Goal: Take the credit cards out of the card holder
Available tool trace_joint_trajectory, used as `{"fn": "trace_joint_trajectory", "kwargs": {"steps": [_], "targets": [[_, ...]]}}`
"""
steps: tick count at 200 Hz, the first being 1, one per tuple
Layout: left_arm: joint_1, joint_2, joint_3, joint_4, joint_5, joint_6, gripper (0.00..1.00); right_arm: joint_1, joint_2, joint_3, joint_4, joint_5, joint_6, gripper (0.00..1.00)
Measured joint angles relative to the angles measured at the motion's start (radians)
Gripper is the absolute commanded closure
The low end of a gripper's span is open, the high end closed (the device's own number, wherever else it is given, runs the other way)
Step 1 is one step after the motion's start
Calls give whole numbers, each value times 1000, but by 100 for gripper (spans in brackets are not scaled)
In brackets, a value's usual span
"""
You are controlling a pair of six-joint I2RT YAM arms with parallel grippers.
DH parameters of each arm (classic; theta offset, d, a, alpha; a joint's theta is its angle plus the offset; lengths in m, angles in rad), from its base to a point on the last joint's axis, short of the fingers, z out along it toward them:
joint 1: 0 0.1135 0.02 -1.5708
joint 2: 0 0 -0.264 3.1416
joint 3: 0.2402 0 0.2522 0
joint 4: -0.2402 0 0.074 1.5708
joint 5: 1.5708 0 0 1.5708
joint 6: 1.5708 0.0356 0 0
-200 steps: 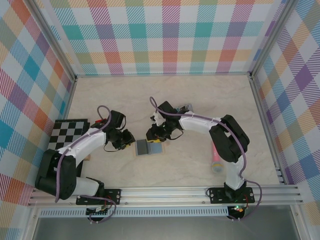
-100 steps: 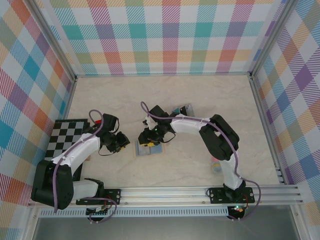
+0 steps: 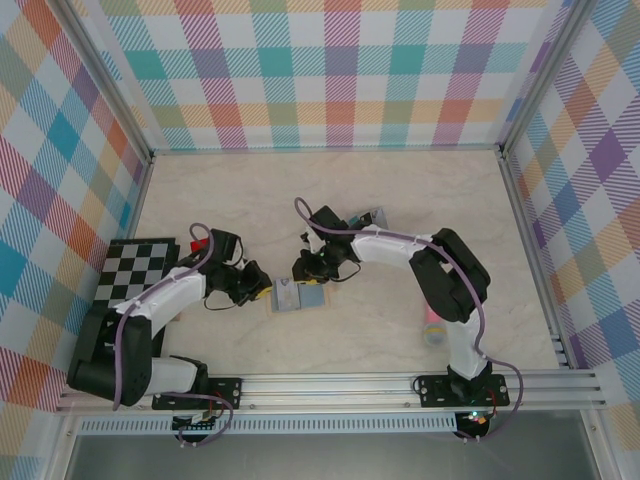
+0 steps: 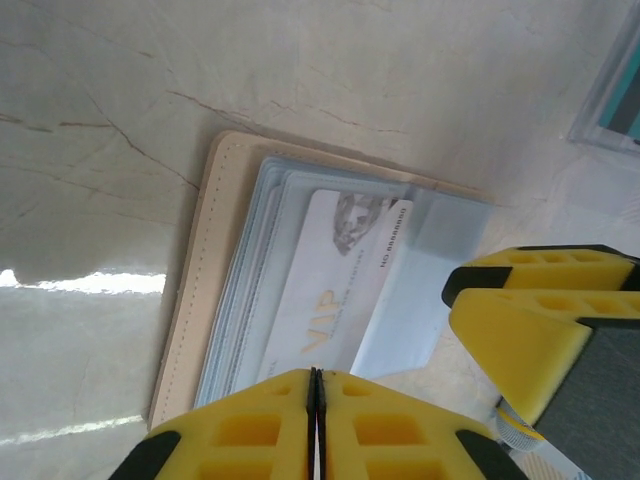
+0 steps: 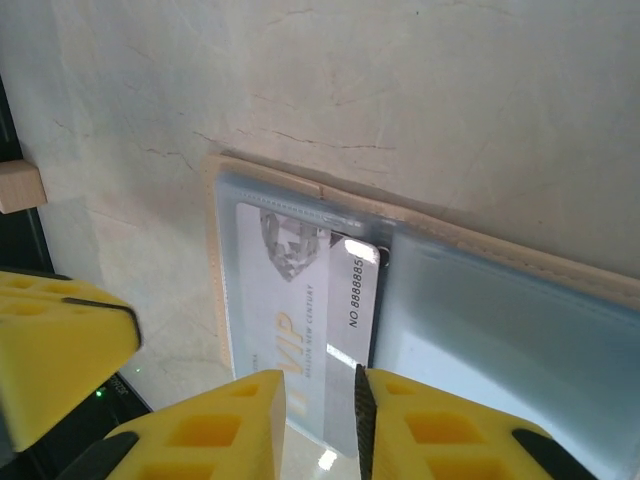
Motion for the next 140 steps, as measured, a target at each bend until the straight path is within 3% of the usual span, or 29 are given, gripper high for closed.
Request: {"fn": "trace_joint_trajectory", "kwargs": {"steps": [80, 140], "targets": [[-33, 135, 1, 15, -8, 0, 95, 0, 58, 8, -22, -10, -1, 78], [-33, 150, 5, 26, -6, 0, 95, 0, 69, 27, -22, -39, -6, 78]]}}
